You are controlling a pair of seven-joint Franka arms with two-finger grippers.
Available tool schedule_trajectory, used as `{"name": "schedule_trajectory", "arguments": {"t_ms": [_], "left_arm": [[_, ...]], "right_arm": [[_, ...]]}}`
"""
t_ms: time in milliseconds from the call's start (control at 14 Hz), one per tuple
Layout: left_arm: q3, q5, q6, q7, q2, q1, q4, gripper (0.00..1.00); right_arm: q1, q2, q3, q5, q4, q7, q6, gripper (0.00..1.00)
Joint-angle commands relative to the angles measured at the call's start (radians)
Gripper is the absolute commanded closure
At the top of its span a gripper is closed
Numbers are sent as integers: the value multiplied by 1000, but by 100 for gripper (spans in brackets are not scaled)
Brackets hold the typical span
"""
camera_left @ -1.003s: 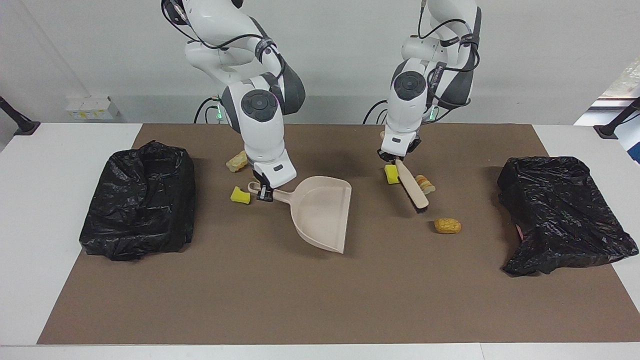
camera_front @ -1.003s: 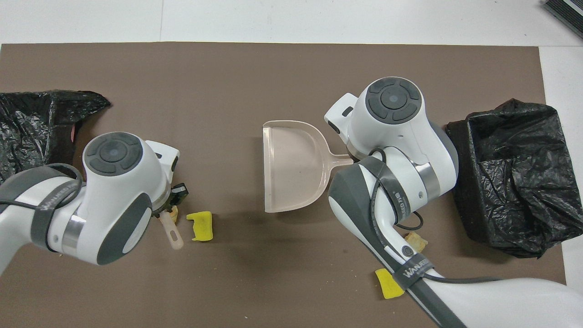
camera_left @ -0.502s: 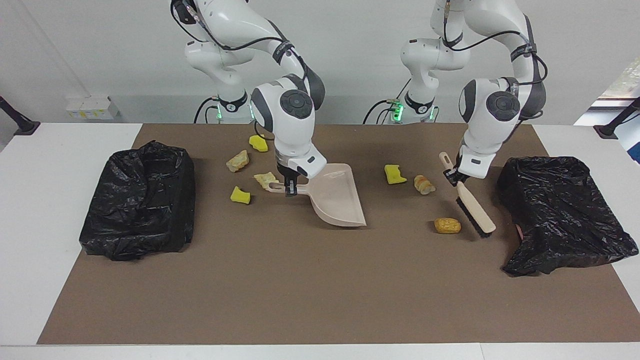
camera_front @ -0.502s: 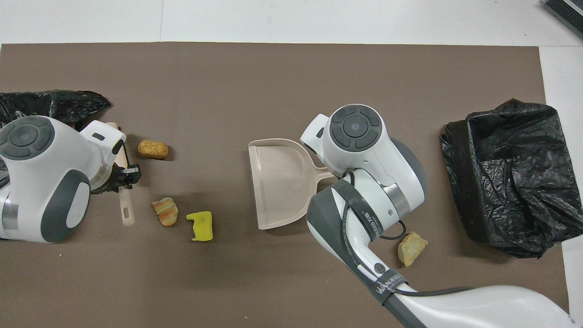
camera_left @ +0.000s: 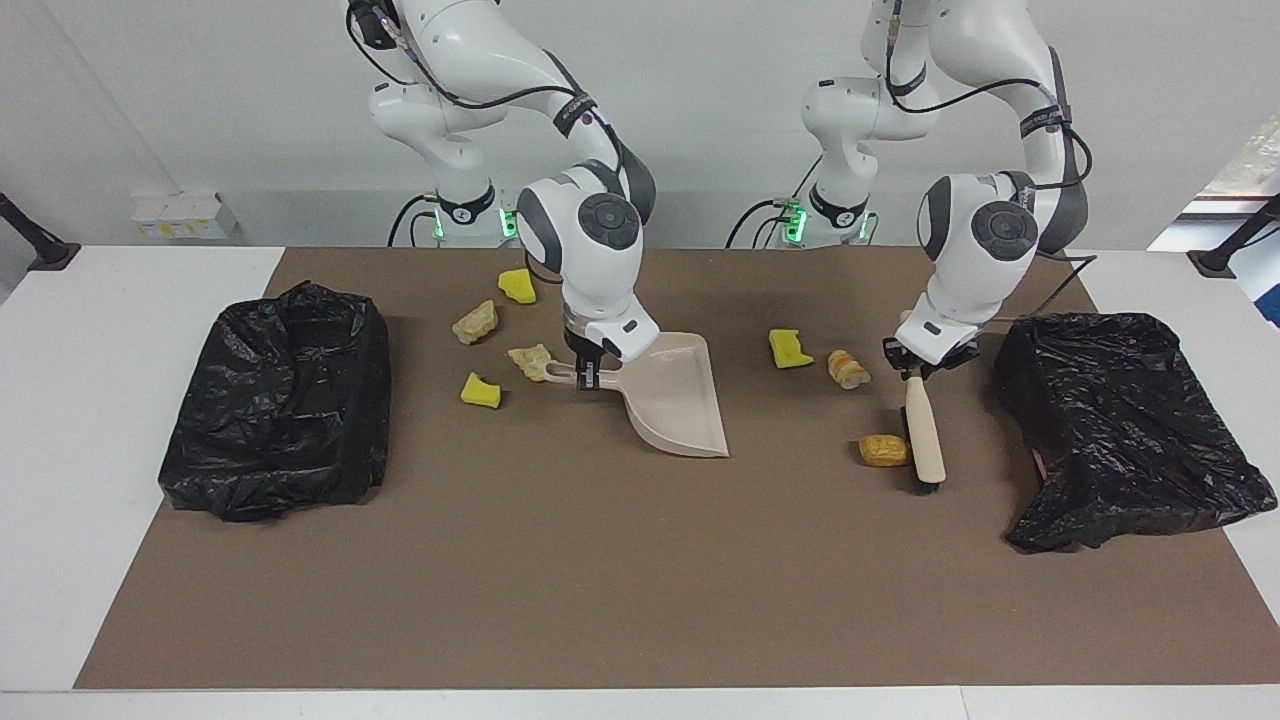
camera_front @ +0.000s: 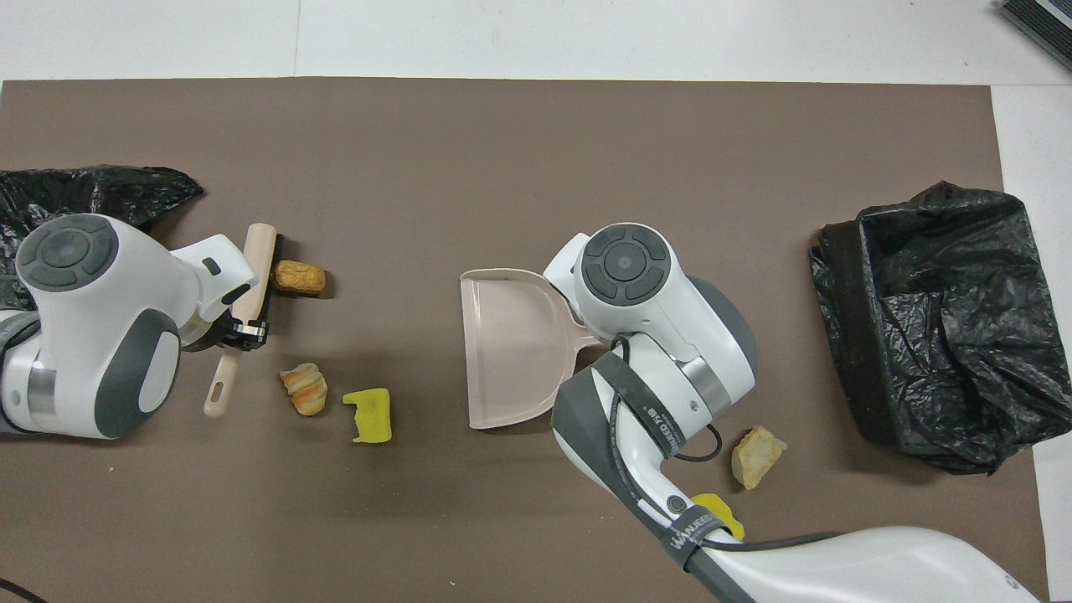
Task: Sweep and dump trash in bin
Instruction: 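Sweep the bread chunk into the dustpan with the left gripper's brush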
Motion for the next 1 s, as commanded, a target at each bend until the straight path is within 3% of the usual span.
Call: {"name": "schedule_trajectory", "arguments": {"t_ms": [0, 358, 788, 932], "left_arm": [[3, -74, 26, 47, -9, -71, -18, 100], [3, -174, 26, -62, -22, -246, -30, 100], [2, -230, 22, -331, -26, -493, -23, 100], [3, -230, 15, -437, -31, -509, -5, 100]], "right_arm": [[-6, -31, 2, -23, -37, 28, 12, 100], [-6, -31, 2, -23, -37, 29, 10, 100], [-6, -29, 4, -23, -34, 43, 12, 100], [-8, -29, 4, -23, -31, 42, 12, 100]]}}
